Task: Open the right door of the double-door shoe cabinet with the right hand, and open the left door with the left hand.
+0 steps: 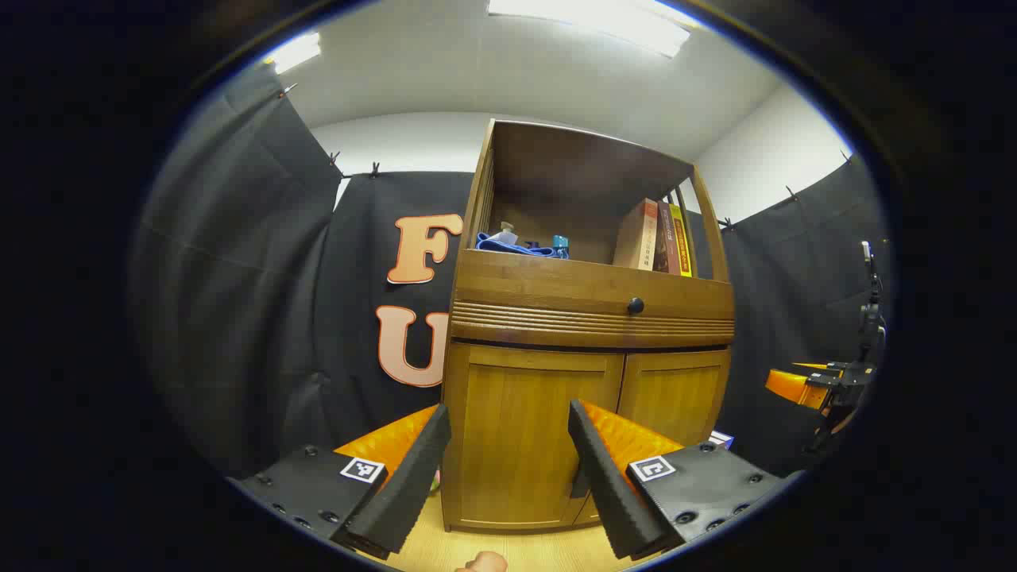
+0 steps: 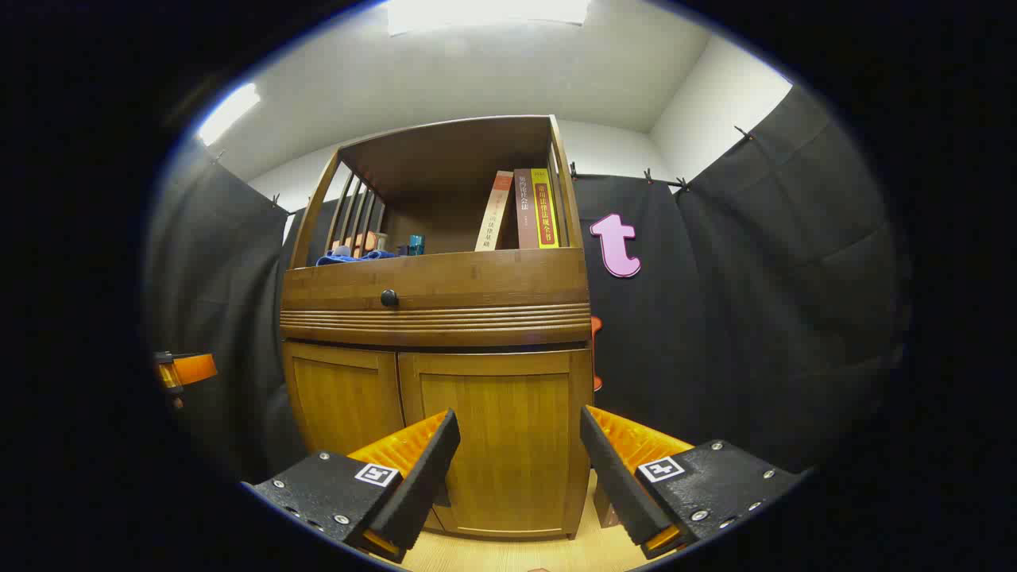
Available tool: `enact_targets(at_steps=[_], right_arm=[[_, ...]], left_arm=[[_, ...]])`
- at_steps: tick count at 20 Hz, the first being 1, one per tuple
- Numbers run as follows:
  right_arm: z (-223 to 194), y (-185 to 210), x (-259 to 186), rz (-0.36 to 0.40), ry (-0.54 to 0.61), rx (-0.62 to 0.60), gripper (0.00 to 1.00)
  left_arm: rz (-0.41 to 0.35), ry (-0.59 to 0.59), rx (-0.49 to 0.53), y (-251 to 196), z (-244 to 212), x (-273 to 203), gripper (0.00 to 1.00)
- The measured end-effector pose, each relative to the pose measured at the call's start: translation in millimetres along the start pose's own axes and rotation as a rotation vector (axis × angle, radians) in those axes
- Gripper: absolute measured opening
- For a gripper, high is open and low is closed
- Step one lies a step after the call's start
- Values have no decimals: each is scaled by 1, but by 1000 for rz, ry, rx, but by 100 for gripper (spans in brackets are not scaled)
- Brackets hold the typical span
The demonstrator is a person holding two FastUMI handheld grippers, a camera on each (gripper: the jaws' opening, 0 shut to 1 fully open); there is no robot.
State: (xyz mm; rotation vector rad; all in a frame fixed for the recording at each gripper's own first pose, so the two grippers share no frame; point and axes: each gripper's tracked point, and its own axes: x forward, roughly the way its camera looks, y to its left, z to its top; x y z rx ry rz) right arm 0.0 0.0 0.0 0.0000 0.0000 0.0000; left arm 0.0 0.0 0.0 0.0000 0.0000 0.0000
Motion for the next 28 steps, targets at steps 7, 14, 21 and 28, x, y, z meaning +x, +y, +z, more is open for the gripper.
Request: enact_targets(at_steps=[7, 14, 21, 28], right_arm=[[-4, -3, -3, 8, 5, 7, 100], [-1, -11, -7, -16, -9, -10, 100], [-3, -12, -8, -16, -7, -1, 100], [-13, -11, -13, -17, -5, -10, 100]], left_arm=[[-3, 2, 2, -4, 1, -2, 96], [-3, -15, 15, -7, 7, -7, 98], [-4, -21, 20, -6, 9, -11, 96], [9, 0, 19, 0, 3, -13, 94]])
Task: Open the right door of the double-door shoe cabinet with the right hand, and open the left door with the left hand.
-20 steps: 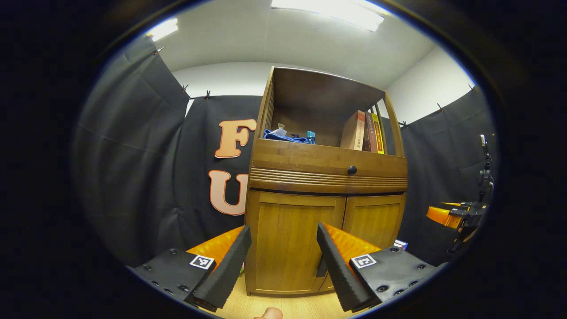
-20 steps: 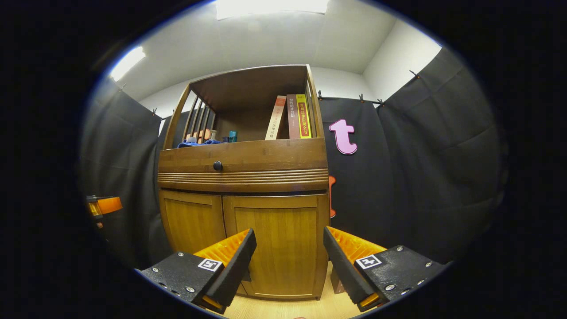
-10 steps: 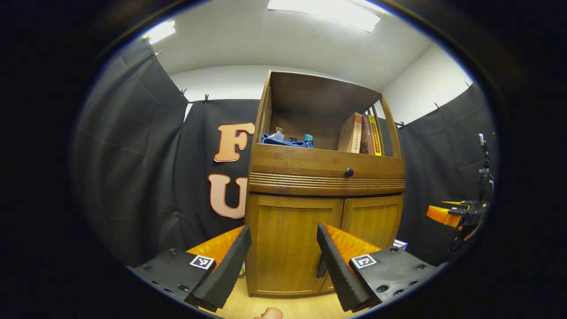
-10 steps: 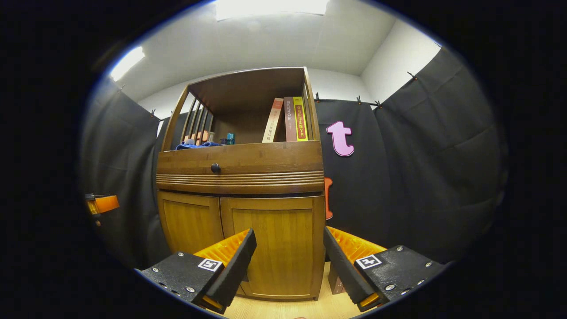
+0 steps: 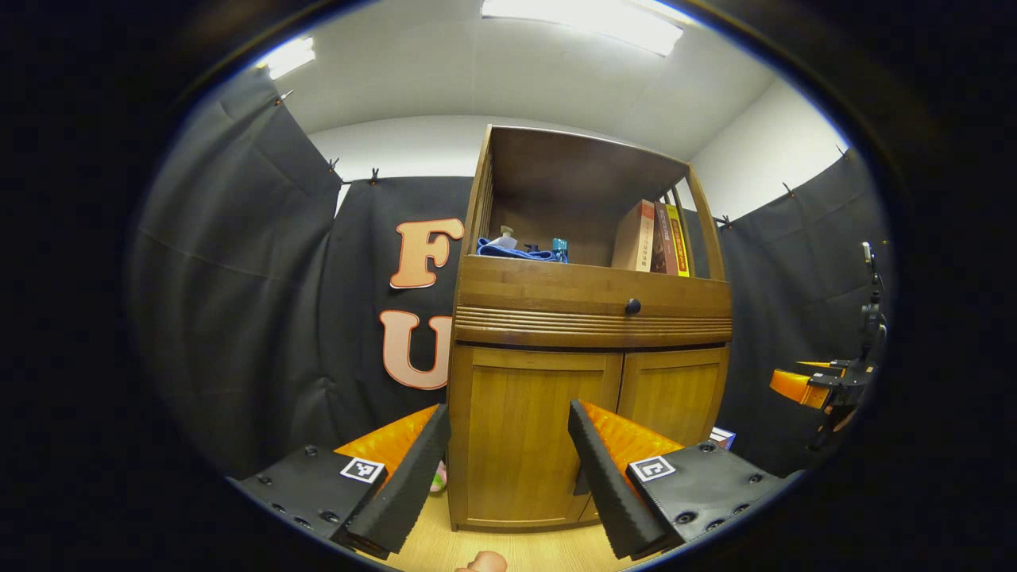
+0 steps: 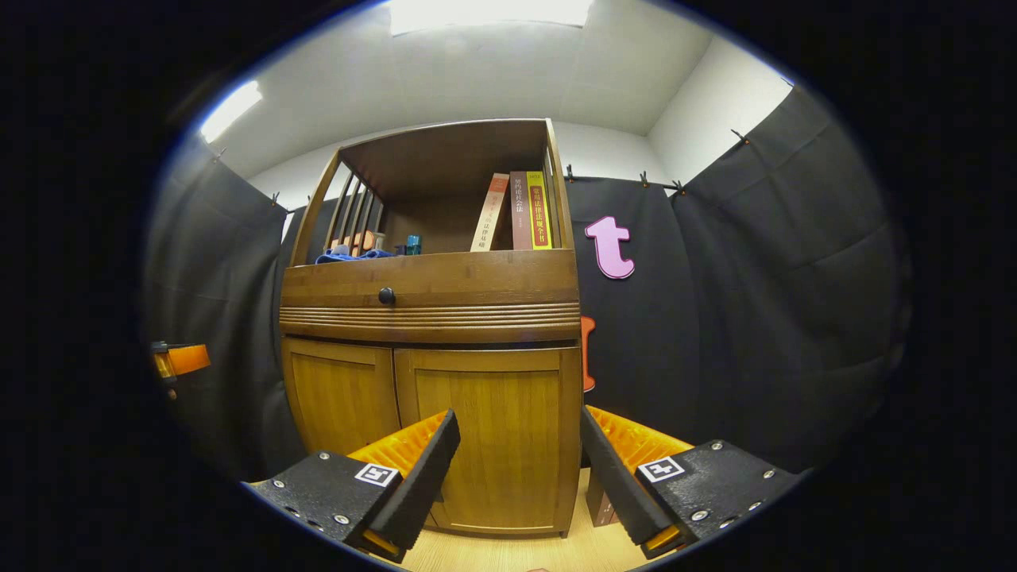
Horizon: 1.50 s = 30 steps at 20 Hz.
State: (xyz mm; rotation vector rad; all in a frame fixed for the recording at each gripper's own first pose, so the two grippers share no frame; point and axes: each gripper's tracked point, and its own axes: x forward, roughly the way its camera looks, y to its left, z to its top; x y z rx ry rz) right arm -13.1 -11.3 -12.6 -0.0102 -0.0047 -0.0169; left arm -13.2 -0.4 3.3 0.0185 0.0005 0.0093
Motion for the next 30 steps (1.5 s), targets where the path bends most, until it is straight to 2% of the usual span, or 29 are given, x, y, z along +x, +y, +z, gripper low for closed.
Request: enact_targets(at_steps=[4, 5, 13, 23, 30], right_arm=[[-16, 4, -2, 4, 3, 5, 100], [-22, 8, -3, 10, 5, 4, 94], [-86, 50, 11, 90, 82, 18, 94], [-168, 103, 30, 139, 150, 21, 94], [-206, 121, 72, 109, 159, -3, 94]], left_arm=[[11, 4, 21, 3, -1, -5, 94], [7, 6, 26, 1, -1, -6, 94], [-10, 17, 31, 0, -5, -19, 96], [-61, 10, 26, -4, -11, -23, 96], [-63, 23, 3, 8, -19, -23, 95]])
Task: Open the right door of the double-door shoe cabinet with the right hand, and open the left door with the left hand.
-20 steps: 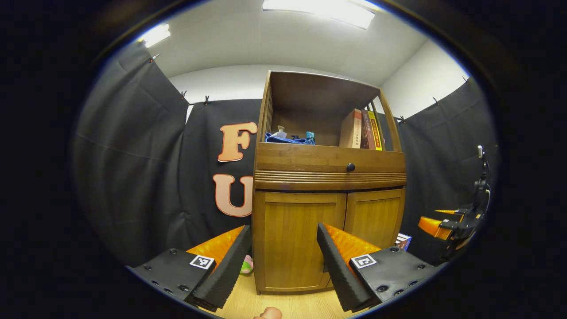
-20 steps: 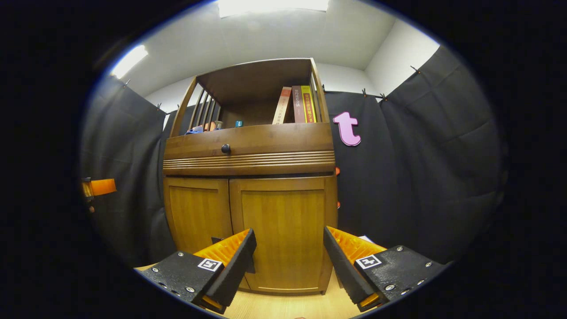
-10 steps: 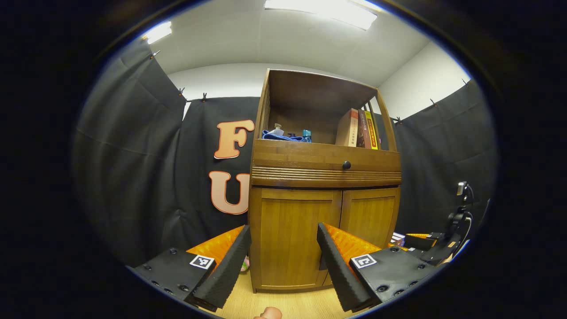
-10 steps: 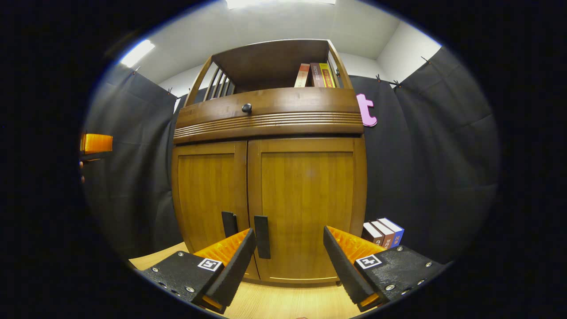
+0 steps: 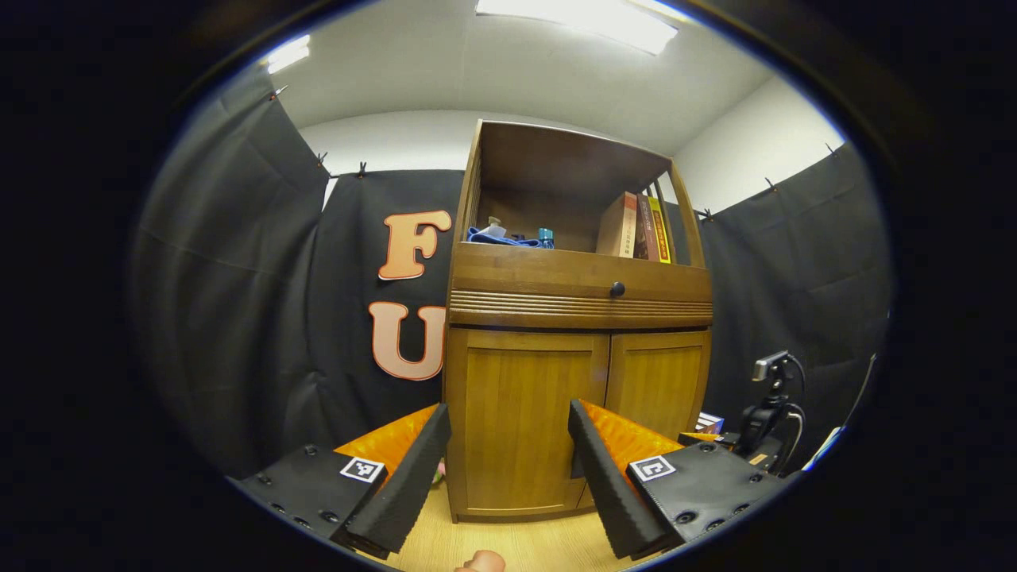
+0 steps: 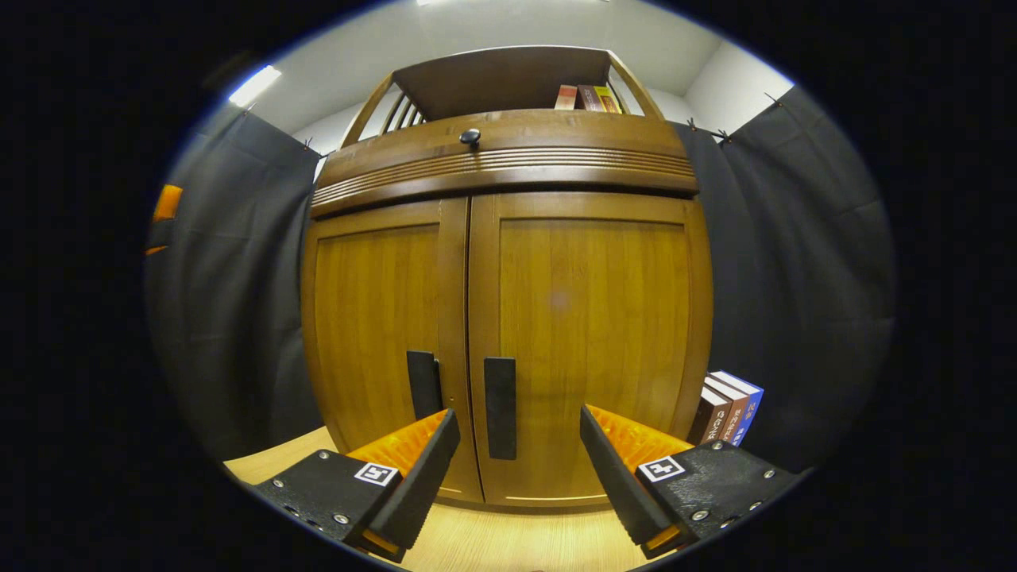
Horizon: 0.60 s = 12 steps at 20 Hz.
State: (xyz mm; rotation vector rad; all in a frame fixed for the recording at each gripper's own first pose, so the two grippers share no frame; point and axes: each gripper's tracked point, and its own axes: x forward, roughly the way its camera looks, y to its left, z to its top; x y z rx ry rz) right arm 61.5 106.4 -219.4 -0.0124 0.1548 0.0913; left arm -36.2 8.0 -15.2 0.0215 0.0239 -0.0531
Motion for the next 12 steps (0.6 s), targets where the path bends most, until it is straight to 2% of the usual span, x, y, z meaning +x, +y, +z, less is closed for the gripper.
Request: enact_targets(at_steps=[5, 6, 7, 8, 9, 10, 11, 12], right_arm=[[-18, 11, 39, -1, 14, -7, 93], [-21, 13, 45, 3, 19, -7, 100], [-25, 15, 50, 10, 27, -2, 100], [-28, 16, 55, 16, 34, 7, 91], [-31, 17, 59, 15, 38, 20, 88], [-34, 17, 62, 9, 43, 41, 86], [-36, 15, 65, 4, 51, 64, 90], [-39, 14, 68, 4, 60, 88, 76]], left_arm=[[40, -2, 9, 16, -1, 2, 96], [52, -12, 18, 19, 1, 3, 96], [66, -26, 30, 23, 4, 3, 96], [79, -36, 41, 25, 4, 2, 99], [82, -40, 49, 25, 4, 1, 97], [81, -38, 52, 24, 2, 2, 96], [76, -31, 53, 24, -1, 1, 95], [69, -23, 51, 22, -3, 0, 95]])
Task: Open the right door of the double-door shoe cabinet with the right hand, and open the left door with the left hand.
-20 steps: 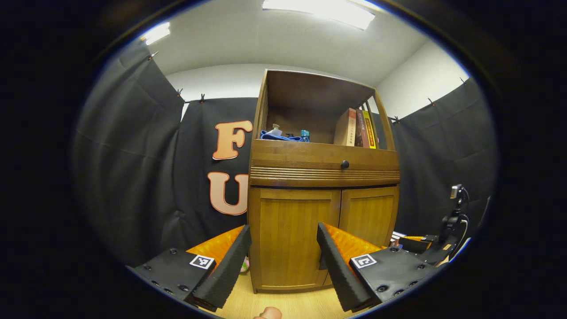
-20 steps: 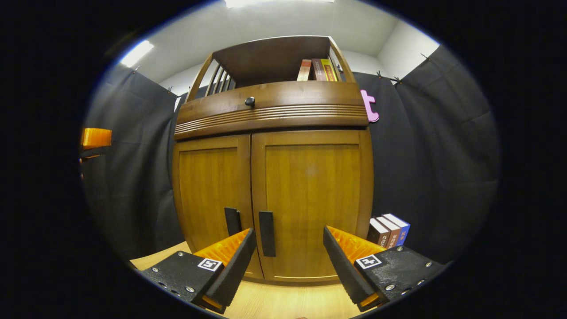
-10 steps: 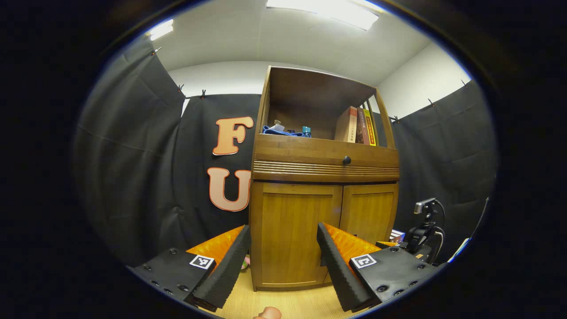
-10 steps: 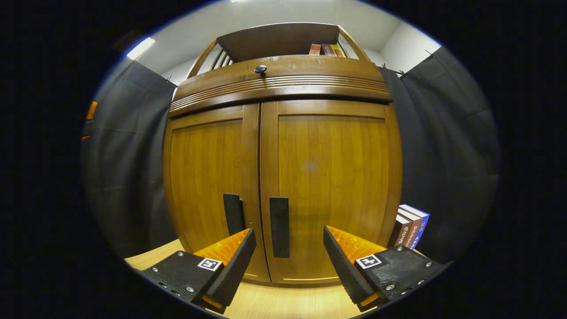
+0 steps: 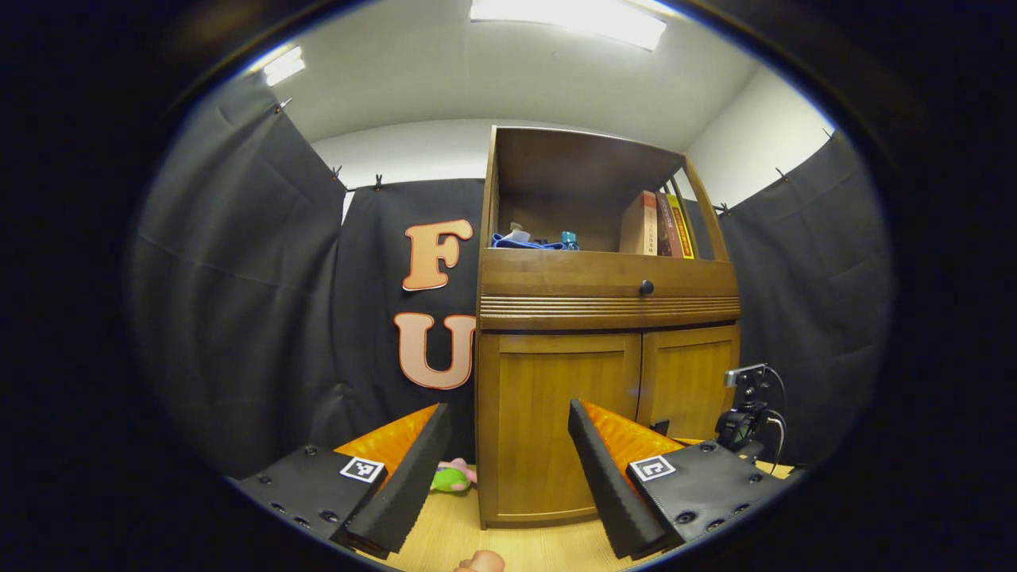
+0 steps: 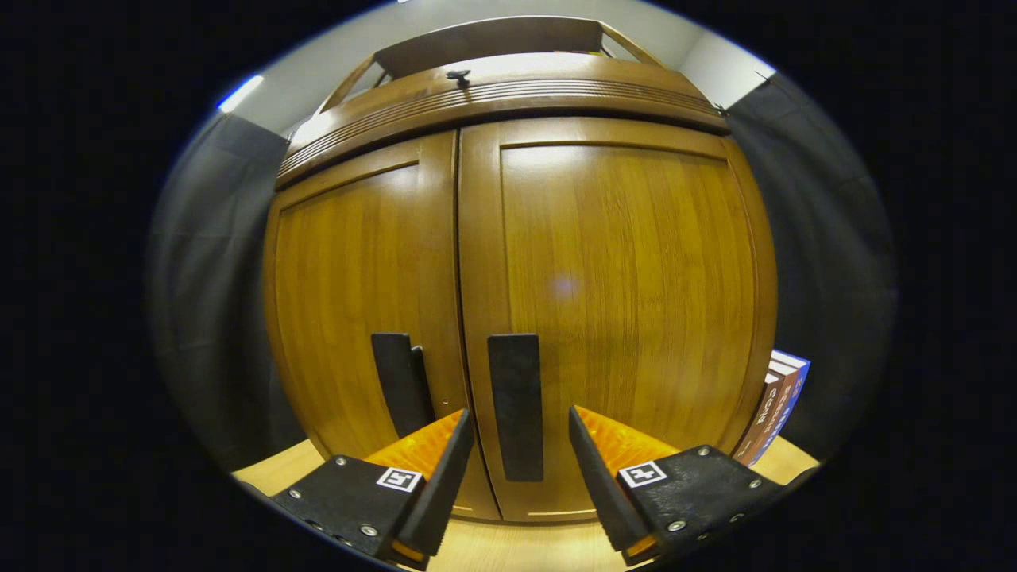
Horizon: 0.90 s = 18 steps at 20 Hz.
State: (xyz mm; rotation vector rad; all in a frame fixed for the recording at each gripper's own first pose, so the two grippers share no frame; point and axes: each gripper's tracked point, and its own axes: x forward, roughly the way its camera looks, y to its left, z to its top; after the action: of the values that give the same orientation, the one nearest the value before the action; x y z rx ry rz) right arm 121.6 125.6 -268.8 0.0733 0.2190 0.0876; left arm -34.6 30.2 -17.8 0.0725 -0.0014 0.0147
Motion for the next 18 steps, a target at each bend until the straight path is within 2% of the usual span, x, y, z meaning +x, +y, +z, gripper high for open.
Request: enact_targets(at_steps=[1, 2, 4, 5, 6, 8, 11, 12, 13, 15, 16, 17, 18], right_arm=[[-3, 1, 5, 3, 10, 21, 68], [-4, 1, 9, 4, 17, 29, 55], [-6, 0, 17, -7, 22, 22, 54], [-9, -1, 19, -12, 26, 21, 37], [-11, 1, 21, -8, 30, 27, 47], [-10, 0, 21, -13, 25, 26, 39], [-12, 2, 18, -13, 22, -7, 33], [-13, 2, 16, -11, 21, -6, 42], [-13, 1, 12, -5, 21, -2, 31], [-14, 1, 5, 9, 22, 1, 30], [-14, 0, 0, 15, 21, -5, 22], [-14, 0, -5, 20, 20, -13, 30], [-15, -1, -11, 24, 19, -17, 30]], left_arm=[[-11, 9, -6, -1, -2, 0, 95], [-22, 16, -11, -3, -4, 0, 95], [-5, 15, -3, 3, -4, 0, 98], [5, 10, 7, 6, -4, 0, 96], [11, 7, 12, 6, -4, 1, 94], [19, 9, 12, 7, -7, 1, 96], [11, 18, 2, 5, -10, 2, 95], [17, 22, -2, 8, -12, 2, 96], [22, 26, -3, 10, -13, 2, 95], [39, 31, 2, 16, -12, 1, 96], [49, 31, 3, 19, -13, 1, 96], [57, 34, 3, 21, -13, 1, 98], [61, 39, 1, 23, -15, 1, 96]])
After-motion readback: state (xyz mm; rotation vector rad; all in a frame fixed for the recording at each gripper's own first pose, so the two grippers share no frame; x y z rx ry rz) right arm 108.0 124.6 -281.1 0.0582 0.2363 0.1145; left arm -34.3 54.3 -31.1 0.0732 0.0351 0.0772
